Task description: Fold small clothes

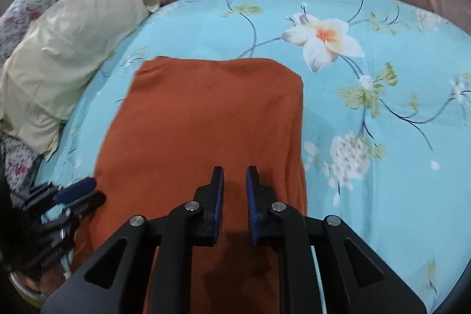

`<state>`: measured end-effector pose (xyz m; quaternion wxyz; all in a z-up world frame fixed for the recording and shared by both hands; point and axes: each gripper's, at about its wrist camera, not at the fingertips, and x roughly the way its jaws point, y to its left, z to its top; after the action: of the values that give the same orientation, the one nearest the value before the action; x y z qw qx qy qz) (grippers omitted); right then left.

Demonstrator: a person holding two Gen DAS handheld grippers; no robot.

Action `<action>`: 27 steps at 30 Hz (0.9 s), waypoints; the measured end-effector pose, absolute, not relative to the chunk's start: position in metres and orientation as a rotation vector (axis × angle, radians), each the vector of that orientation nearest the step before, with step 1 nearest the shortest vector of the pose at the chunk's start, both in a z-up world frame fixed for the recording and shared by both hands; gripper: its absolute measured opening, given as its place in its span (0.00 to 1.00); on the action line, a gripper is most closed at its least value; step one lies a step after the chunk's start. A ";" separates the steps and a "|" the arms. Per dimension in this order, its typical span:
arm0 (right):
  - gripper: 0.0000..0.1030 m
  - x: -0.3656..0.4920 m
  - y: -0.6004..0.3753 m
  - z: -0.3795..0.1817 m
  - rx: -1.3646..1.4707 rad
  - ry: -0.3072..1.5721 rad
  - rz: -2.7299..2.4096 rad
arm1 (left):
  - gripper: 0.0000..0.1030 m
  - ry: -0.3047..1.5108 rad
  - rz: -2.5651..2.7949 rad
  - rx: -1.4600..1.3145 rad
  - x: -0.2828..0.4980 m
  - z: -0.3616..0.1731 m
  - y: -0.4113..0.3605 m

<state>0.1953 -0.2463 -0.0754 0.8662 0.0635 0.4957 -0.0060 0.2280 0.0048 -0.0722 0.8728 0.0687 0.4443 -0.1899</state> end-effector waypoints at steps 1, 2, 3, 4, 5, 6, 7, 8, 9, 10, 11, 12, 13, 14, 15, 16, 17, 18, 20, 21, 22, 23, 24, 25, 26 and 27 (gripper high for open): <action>0.16 0.186 -0.242 -0.070 0.138 1.027 0.004 | 0.22 0.927 -0.405 0.140 0.222 -0.069 0.009; 0.16 0.171 -0.238 -0.063 0.147 1.015 0.019 | 0.22 0.927 -0.407 0.141 0.213 -0.067 0.014; 0.17 0.154 -0.232 -0.058 0.155 1.006 0.028 | 0.22 0.932 -0.406 0.143 0.203 -0.067 0.021; 0.17 0.141 -0.228 -0.054 0.160 1.004 0.035 | 0.22 0.940 -0.408 0.142 0.195 -0.069 0.025; 0.17 0.125 -0.223 -0.053 0.165 1.009 0.039 | 0.22 0.950 -0.411 0.141 0.187 -0.071 0.028; 0.17 0.110 -0.219 -0.055 0.170 1.021 0.039 | 0.22 0.964 -0.414 0.140 0.175 -0.076 0.031; 0.17 0.100 -0.216 -0.059 0.173 1.032 0.038 | 0.22 0.974 -0.419 0.142 0.167 -0.079 0.033; 0.17 0.088 -0.216 -0.067 0.171 1.057 0.025 | 0.23 0.984 -0.425 0.151 0.159 -0.085 0.033; 0.17 0.080 -0.216 -0.074 0.162 1.080 0.005 | 0.23 0.989 -0.422 0.166 0.155 -0.090 0.031; 0.17 0.074 -0.218 -0.084 0.152 1.103 -0.020 | 0.25 0.996 -0.415 0.181 0.152 -0.096 0.029; 0.16 0.067 -0.222 -0.095 0.158 1.117 -0.037 | 0.26 1.003 -0.410 0.192 0.150 -0.101 0.027; 0.16 0.064 -0.227 -0.098 0.180 1.110 -0.033 | 0.26 1.003 -0.404 0.195 0.148 -0.104 0.026; 0.16 0.061 -0.230 -0.098 0.195 1.099 -0.032 | 0.26 0.997 -0.399 0.195 0.147 -0.105 0.025; 0.16 0.061 -0.230 -0.095 0.202 1.095 -0.038 | 0.26 0.997 -0.395 0.194 0.145 -0.104 0.025; 0.17 0.061 -0.229 -0.092 0.198 1.094 -0.048 | 0.26 1.001 -0.394 0.183 0.145 -0.102 0.026; 0.17 0.060 -0.228 -0.089 0.187 1.091 -0.056 | 0.26 1.003 -0.395 0.173 0.144 -0.101 0.027; 0.17 0.059 -0.225 -0.087 0.175 1.091 -0.063 | 0.26 1.007 -0.396 0.165 0.143 -0.101 0.029; 0.17 0.056 -0.224 -0.086 0.166 1.093 -0.067 | 0.27 1.010 -0.395 0.158 0.141 -0.100 0.032; 0.17 0.050 -0.222 -0.083 0.163 1.097 -0.073 | 0.33 1.012 -0.388 0.153 0.139 -0.098 0.036; 0.19 0.045 -0.222 -0.080 0.164 1.096 -0.077 | 0.36 1.014 -0.375 0.153 0.136 -0.097 0.037; 0.20 0.042 -0.222 -0.078 0.165 1.096 -0.080 | 0.44 1.015 -0.364 0.152 0.133 -0.095 0.039; 0.25 0.039 -0.220 -0.076 0.167 1.094 -0.080 | 0.52 1.012 -0.353 0.152 0.129 -0.093 0.042; 0.33 0.036 -0.219 -0.073 0.166 1.092 -0.077 | 0.56 1.008 -0.337 0.154 0.123 -0.091 0.044; 0.38 0.032 -0.216 -0.070 0.159 1.091 -0.073 | 0.66 1.008 -0.327 0.155 0.120 -0.089 0.046; 0.48 0.030 -0.214 -0.068 0.150 1.091 -0.069 | 0.75 1.010 -0.317 0.156 0.117 -0.088 0.047; 0.54 0.026 -0.209 -0.065 0.130 1.090 -0.062 | 0.78 1.011 -0.302 0.158 0.113 -0.086 0.049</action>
<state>0.0259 -0.2090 -0.0647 0.8527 0.0617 0.5179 -0.0295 0.1130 0.0495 -0.0857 0.8609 0.0752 0.4821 -0.1441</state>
